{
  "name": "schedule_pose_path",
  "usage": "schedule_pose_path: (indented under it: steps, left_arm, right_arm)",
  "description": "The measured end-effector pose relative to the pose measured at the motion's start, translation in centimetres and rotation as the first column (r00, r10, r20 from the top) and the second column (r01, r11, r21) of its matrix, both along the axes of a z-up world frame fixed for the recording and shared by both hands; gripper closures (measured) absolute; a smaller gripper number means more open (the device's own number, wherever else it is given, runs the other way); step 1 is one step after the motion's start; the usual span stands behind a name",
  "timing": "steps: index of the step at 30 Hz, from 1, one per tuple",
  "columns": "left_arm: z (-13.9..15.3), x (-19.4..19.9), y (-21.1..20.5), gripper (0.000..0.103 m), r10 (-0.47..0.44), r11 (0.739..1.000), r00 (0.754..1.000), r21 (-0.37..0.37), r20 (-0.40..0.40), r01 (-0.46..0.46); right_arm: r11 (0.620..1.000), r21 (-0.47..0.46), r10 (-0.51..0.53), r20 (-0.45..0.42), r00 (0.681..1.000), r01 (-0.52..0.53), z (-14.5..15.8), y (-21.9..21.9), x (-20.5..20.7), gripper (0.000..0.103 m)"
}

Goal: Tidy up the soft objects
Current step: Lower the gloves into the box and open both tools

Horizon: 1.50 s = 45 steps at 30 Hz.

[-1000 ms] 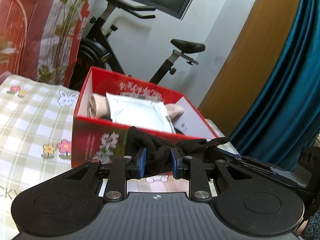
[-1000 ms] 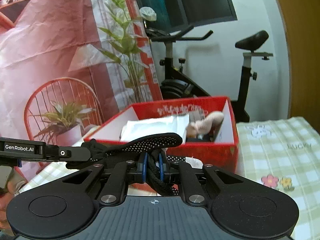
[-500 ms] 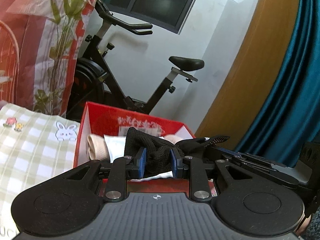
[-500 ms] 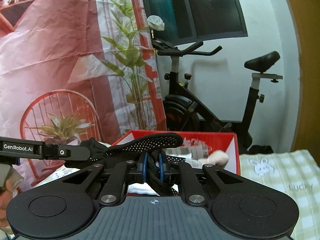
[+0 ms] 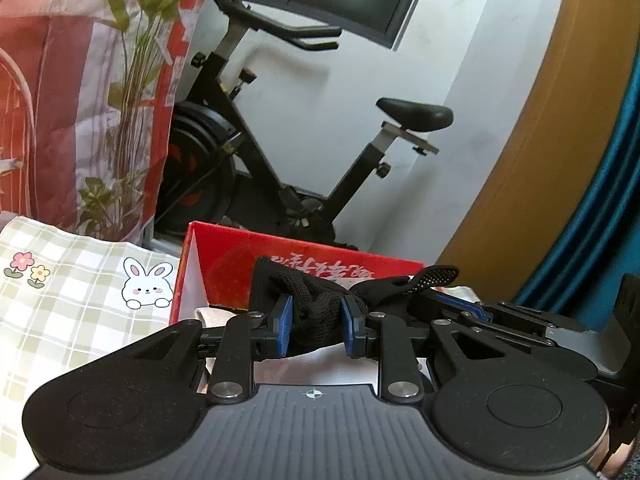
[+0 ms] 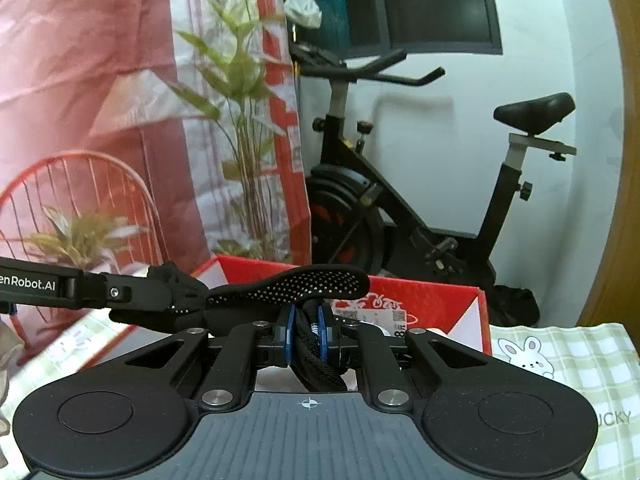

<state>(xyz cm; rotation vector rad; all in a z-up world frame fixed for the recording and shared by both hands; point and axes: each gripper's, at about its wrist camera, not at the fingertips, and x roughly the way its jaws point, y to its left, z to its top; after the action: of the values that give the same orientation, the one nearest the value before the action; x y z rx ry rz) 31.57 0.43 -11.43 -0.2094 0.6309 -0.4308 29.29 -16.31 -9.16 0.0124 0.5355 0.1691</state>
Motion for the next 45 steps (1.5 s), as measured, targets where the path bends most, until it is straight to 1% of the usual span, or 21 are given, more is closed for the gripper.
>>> schedule_pose_path:
  steps: [7, 9, 11, 12, 14, 15, 17, 20, 21, 22, 23, 25, 26, 28, 29, 31, 32, 34, 37, 45]
  left_arm:
    - [-1.3, 1.8, -0.4, 0.075, 0.009, 1.0, 0.999, 0.029, -0.036, -0.008]
    - [-1.5, 2.0, -0.4, 0.07, 0.008, 0.999, 0.999, 0.035, -0.041, -0.006]
    - [-1.6, 2.3, -0.5, 0.059, 0.011, 0.999, 0.999, 0.046, -0.039, -0.009]
    - [-1.6, 2.2, -0.4, 0.057, 0.011, 0.999, 0.999, 0.048, -0.036, -0.01]
    - [-1.5, 2.1, -0.4, 0.047, 0.014, 0.998, 1.0, 0.056, -0.028, -0.013]
    - [-1.4, 2.1, -0.4, 0.045, 0.015, 0.998, 1.0, 0.061, -0.024, -0.014]
    - [-1.2, 2.0, -0.3, 0.037, 0.018, 0.997, 1.0, 0.073, -0.018, -0.017]
    - [-0.9, 1.5, -0.3, 0.028, 0.018, 0.996, 1.0, 0.086, -0.015, -0.017]
    - [-0.8, 1.3, -0.2, 0.026, 0.013, 0.996, 1.0, 0.091, -0.014, -0.012]
    - [-0.8, 1.2, -0.2, 0.02, 0.009, 0.995, 1.0, 0.095, -0.011, -0.008]
    - [-0.6, 0.8, -0.1, 0.015, 0.004, 0.995, 1.0, 0.1, -0.007, -0.003]
    - [-0.3, 0.1, -0.1, 0.01, -0.007, 0.994, 1.0, 0.11, 0.003, 0.007]
    - [-0.2, -0.2, 0.0, 0.008, -0.013, 0.993, 1.0, 0.116, 0.008, 0.012]
    - [0.0, -1.0, 0.0, 0.005, -0.023, 0.992, 1.0, 0.127, 0.012, 0.021]
    - [0.0, -1.5, 0.0, 0.003, -0.025, 0.991, 1.0, 0.13, 0.013, 0.023]
    - [0.1, -2.4, 0.2, 0.002, -0.028, 0.991, 1.0, 0.134, 0.013, 0.026]
    - [0.0, -2.8, 0.3, 0.0, -0.03, 0.99, 1.0, 0.136, 0.01, 0.028]
    - [-0.2, -3.8, 0.5, 0.0, -0.034, 0.989, 0.999, 0.141, 0.007, 0.033]
    - [-0.5, -5.2, 0.8, 0.0, -0.042, 0.988, 0.999, 0.152, 0.002, 0.041]
    - [-1.0, -8.2, 1.8, 0.0, -0.04, 0.988, 0.999, 0.151, -0.003, 0.04]
  right_arm:
    - [0.999, -0.029, -0.018, -0.071, 0.997, 0.016, -1.1, 0.1, 2.6, 0.091]
    - [0.999, -0.035, -0.031, -0.086, 0.996, 0.028, -1.4, 0.0, 2.9, 0.089]
    - [0.998, -0.05, -0.052, -0.098, 0.994, 0.047, -1.6, -0.1, 3.0, 0.083]
    - [0.997, -0.054, -0.059, -0.1, 0.993, 0.054, -1.7, -0.2, 3.0, 0.082]
    - [0.997, -0.052, -0.064, -0.1, 0.993, 0.059, -1.8, -0.5, 2.7, 0.082]
    - [0.997, -0.054, -0.065, -0.101, 0.993, 0.06, -1.9, -0.6, 2.6, 0.079]
    - [0.996, -0.059, -0.066, -0.102, 0.993, 0.061, -2.0, -0.9, 2.2, 0.074]
    - [0.996, -0.06, -0.065, -0.104, 0.992, 0.059, -1.9, -1.1, 1.6, 0.067]
    - [0.996, -0.059, -0.065, -0.102, 0.993, 0.059, -1.8, -1.3, 1.4, 0.062]
    - [0.997, -0.058, -0.065, -0.099, 0.993, 0.059, -1.6, -1.4, 1.0, 0.057]
    - [0.997, -0.055, -0.065, -0.095, 0.993, 0.059, -1.5, -1.5, 0.7, 0.055]
    - [0.997, -0.049, -0.062, -0.089, 0.994, 0.058, -1.3, -1.7, 0.0, 0.045]
    - [0.997, -0.047, -0.063, -0.087, 0.994, 0.059, -1.2, -1.8, -0.4, 0.042]
    - [0.997, -0.045, -0.067, -0.082, 0.994, 0.063, -1.0, -2.0, -1.3, 0.03]
    - [0.997, -0.043, -0.069, -0.081, 0.994, 0.065, -1.0, -2.1, -1.6, 0.028]
    - [0.997, -0.038, -0.075, -0.079, 0.994, 0.072, -1.0, -2.3, -2.6, 0.014]
    - [0.996, -0.038, -0.081, -0.076, 0.994, 0.078, -1.0, -2.4, -3.1, 0.011]
    - [0.996, -0.038, -0.088, -0.071, 0.994, 0.086, -0.9, -2.4, -4.3, 0.004]
    - [0.996, -0.029, -0.092, -0.063, 0.994, 0.09, -0.8, -2.6, -5.7, 0.001]
    - [0.996, -0.005, -0.085, -0.042, 0.995, 0.085, -0.2, -2.7, -8.6, 0.0]
